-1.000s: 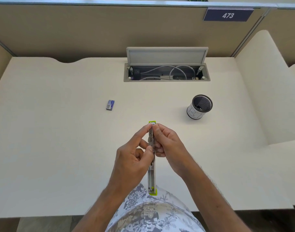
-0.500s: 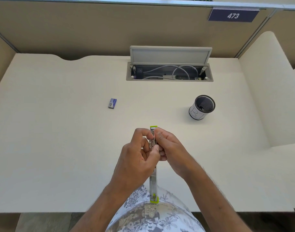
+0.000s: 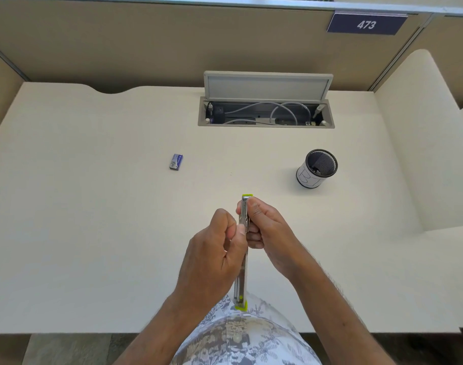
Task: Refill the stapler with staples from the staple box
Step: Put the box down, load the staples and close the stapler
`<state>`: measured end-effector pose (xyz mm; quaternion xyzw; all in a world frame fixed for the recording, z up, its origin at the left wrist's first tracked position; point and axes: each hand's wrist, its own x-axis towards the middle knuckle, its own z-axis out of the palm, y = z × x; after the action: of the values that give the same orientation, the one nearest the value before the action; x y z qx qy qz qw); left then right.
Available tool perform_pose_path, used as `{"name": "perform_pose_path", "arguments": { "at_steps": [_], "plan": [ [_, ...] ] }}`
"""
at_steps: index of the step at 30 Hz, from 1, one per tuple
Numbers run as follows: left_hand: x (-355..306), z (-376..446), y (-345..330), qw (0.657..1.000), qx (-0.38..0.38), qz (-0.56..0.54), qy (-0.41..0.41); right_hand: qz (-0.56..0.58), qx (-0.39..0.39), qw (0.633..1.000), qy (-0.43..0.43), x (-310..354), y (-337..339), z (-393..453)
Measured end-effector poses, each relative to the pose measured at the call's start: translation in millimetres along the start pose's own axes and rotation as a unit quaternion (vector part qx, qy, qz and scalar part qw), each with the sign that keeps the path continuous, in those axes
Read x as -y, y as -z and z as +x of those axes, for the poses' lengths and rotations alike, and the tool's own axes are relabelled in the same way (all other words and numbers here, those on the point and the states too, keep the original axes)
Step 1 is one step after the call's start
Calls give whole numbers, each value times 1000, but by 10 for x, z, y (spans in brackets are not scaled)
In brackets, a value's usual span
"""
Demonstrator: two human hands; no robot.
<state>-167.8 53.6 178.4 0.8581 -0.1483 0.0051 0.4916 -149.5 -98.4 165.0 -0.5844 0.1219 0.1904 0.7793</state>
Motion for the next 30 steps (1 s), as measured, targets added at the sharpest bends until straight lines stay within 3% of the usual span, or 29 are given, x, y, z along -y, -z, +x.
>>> {"name": "perform_pose_path", "arguments": {
  "at_steps": [3, 5, 7, 9, 11, 18, 30],
  "plan": [
    [1, -65, -60, 999, -3, -16, 37, -21, -19, 1000, 10, 39, 10, -3],
    [-16, -67, -85, 989, -5, -87, 120, -38, -22, 999, 17, 51, -24, -10],
    [-41, -25, -88, 944, 4, -231, 235, -58, -22, 998, 26, 61, -62, -16],
    [-33, 31, -61, 871, 42, -361, 330, -72, -15, 997, 35, 63, -81, -12],
    [1, 82, -17, 835, 87, -391, 377, -83, -16, 996, 36, 65, -78, -7],
    [91, 89, -4, 848, 56, -343, 400, -177, -122, 976, -26, 9, 38, 26],
    [142, 107, -61, 856, 42, -318, 406, -193, -109, 971, 93, 53, -4, -57]
  ]
}}
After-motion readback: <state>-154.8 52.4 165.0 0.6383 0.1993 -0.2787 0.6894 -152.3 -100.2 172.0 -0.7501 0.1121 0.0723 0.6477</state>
